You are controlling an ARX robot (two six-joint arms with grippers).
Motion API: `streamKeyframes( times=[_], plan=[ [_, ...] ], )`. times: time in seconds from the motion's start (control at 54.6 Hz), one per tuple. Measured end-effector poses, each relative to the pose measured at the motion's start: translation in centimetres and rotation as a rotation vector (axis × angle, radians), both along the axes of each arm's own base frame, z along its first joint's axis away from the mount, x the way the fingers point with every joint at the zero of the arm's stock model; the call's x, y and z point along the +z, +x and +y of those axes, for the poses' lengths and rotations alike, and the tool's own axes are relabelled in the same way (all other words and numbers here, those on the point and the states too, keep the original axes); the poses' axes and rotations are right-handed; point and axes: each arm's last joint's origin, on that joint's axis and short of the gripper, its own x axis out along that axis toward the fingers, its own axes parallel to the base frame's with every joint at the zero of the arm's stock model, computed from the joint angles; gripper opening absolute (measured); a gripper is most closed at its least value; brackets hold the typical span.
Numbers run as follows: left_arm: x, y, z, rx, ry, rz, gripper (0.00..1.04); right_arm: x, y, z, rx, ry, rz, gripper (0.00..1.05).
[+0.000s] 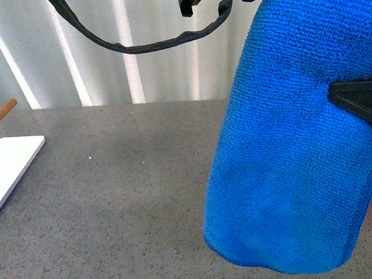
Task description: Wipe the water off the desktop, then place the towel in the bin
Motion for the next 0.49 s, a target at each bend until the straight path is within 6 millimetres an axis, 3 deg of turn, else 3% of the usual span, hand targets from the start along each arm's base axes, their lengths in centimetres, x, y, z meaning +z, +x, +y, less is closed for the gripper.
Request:
streamKeyframes(
  times=[0.311, 0.494],
  plan=[
    [0.2, 0.1, 0.5, 0.019, 0.001, 0.006, 0.05, 0.5, 0.0, -0.6, -0.029, 0.026, -0.008, 0.03],
    [0.2, 0.5, 1.5, 0.058, 0.016, 0.017, 0.33, 1.1, 0.1, -1.1, -0.046, 0.045, -0.015, 0.03]
  ],
)
